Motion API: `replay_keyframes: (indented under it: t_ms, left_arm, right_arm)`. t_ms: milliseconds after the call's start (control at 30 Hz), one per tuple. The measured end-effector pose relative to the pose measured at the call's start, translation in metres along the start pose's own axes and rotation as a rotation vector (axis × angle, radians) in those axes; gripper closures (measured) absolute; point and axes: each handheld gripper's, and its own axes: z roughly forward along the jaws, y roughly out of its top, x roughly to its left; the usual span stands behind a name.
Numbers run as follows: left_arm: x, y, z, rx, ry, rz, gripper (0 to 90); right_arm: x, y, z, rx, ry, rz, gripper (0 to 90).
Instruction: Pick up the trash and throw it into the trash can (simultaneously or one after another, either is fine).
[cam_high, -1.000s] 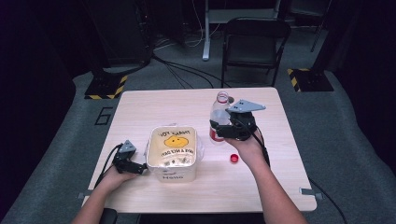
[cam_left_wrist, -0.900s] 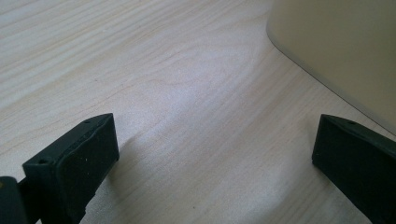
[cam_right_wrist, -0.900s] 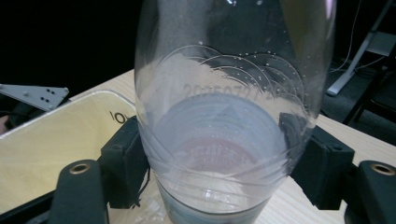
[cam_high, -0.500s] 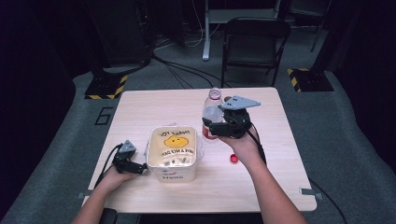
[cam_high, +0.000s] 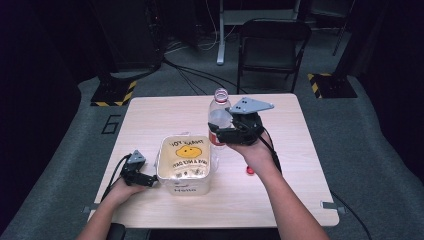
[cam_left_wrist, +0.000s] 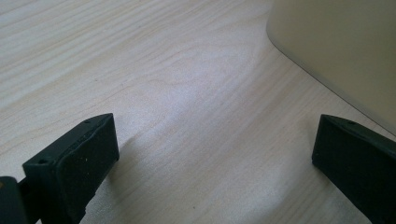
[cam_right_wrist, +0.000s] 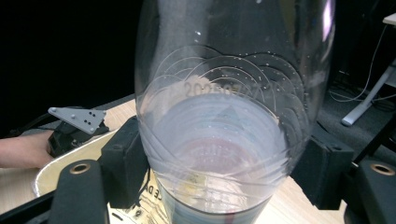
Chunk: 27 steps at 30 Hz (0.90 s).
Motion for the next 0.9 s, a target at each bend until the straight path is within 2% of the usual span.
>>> replay_keyframes:
  t_ms: [267,633,733,900]
  left_arm:
    - [0.000,0.000,0.000,0.000,-0.001,-0.001,0.3]
    - [0.000,0.000,0.000,-0.005,0.000,-0.009,0.3]
    - [0.000,0.000,0.000,-0.003,0.003,0.000,0.3]
    - [0.000,0.000,0.000,-0.005,0.000,-0.010,0.3]
  right_arm:
    - [0.008,0.007,0.011,-0.005,0.040,-0.017,27.6]
    - [0.026,0.014,0.030,-0.015,0.100,-0.033,27.6]
    - [0.030,0.014,0.037,-0.015,0.109,-0.029,27.6]
    - [0.037,0.009,0.047,0.001,0.127,-0.025,27.6]
